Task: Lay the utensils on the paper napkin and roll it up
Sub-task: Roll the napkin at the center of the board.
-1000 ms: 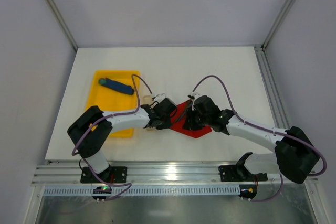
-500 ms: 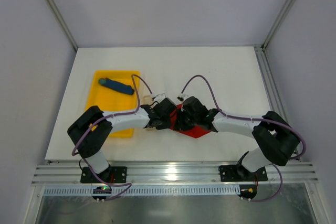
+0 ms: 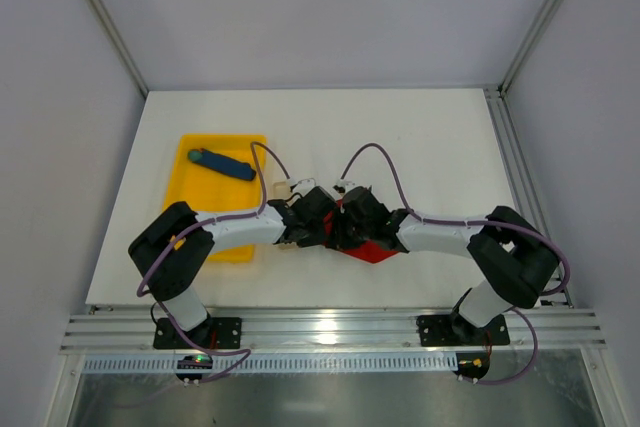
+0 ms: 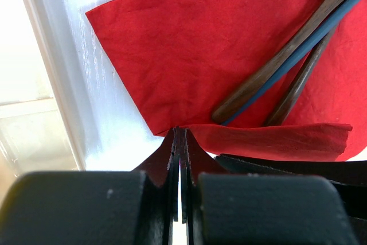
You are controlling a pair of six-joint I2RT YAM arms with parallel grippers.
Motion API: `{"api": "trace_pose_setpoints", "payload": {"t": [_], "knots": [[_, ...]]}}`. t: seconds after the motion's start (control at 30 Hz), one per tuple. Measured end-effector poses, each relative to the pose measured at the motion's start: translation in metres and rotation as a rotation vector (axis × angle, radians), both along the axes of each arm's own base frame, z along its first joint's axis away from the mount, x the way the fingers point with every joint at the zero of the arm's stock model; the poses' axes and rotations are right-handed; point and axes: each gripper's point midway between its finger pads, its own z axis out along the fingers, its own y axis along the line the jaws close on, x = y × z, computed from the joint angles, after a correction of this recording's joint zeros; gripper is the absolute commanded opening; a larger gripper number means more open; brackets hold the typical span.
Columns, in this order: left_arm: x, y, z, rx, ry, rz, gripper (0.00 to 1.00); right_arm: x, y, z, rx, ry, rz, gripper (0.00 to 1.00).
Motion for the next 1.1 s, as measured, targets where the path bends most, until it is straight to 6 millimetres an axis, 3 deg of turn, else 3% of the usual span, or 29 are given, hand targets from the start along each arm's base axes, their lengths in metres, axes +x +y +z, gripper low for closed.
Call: {"api": "trace_pose_setpoints", "payload": {"t": [0.4,0.6,1.1], "knots": [[0.000,0.000,0.000,0.000,0.000,0.000,0.00,0.003,0.001,-0.003,-0.001,-0.003,-0.017,0.13],[0.000,0.000,0.000,-0.002,0.001,0.008,0.00,-0.002,-0.009,-0.014,-0.031,0.010,-0.029,0.13],[0.000,0.000,0.000,-0.004,0.001,0.015,0.00,-0.011,-0.028,-0.014,-0.045,-0.013,-0.054,0.13]]}}
